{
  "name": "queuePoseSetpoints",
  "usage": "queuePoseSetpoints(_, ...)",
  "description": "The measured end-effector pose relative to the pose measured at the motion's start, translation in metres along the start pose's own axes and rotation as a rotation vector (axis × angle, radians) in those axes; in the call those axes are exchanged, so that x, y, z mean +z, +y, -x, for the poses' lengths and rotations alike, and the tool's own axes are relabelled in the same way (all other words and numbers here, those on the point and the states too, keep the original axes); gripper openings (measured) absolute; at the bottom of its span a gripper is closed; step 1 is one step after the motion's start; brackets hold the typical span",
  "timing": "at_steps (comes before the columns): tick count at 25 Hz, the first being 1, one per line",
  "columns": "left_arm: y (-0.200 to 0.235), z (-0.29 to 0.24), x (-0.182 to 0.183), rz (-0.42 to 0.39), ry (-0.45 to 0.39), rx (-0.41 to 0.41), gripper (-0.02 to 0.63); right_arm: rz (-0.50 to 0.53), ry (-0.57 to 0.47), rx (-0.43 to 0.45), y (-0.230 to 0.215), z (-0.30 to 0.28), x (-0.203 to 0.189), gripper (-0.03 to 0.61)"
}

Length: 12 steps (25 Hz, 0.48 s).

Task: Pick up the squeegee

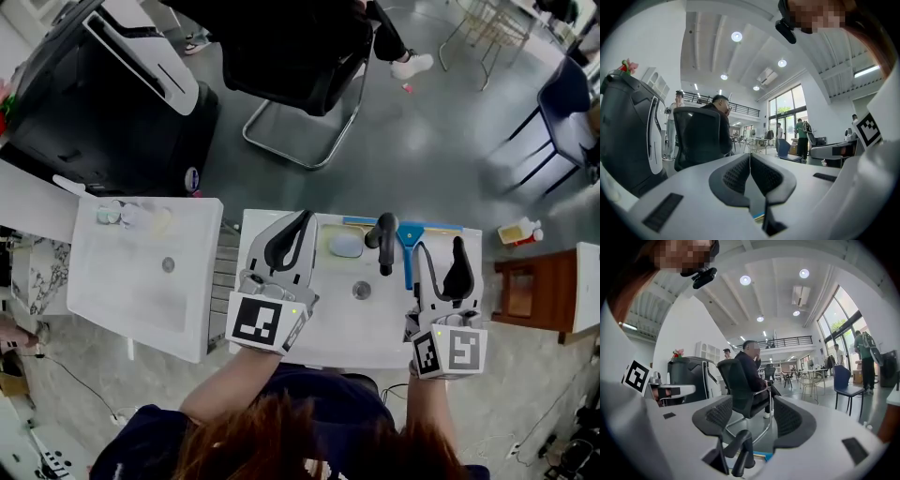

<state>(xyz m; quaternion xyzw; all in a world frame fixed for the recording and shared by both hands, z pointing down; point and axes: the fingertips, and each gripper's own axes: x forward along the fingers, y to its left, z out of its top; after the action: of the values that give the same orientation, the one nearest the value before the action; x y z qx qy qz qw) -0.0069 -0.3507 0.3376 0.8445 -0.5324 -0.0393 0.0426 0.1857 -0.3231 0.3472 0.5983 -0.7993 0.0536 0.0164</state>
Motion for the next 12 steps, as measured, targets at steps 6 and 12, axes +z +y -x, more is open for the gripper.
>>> queuePoseSetpoints(6,-0.007,-0.026,-0.045,-0.021,0.107,-0.058,0.021,-0.004,0.059,-0.095,-0.035,-0.012,-0.038,0.275)
queuePoseSetpoints(12,-0.014,-0.045,-0.086,-0.006,0.186,-0.089,0.021,-0.050,0.201,-0.130,-0.062,-0.025,-0.105,0.267)
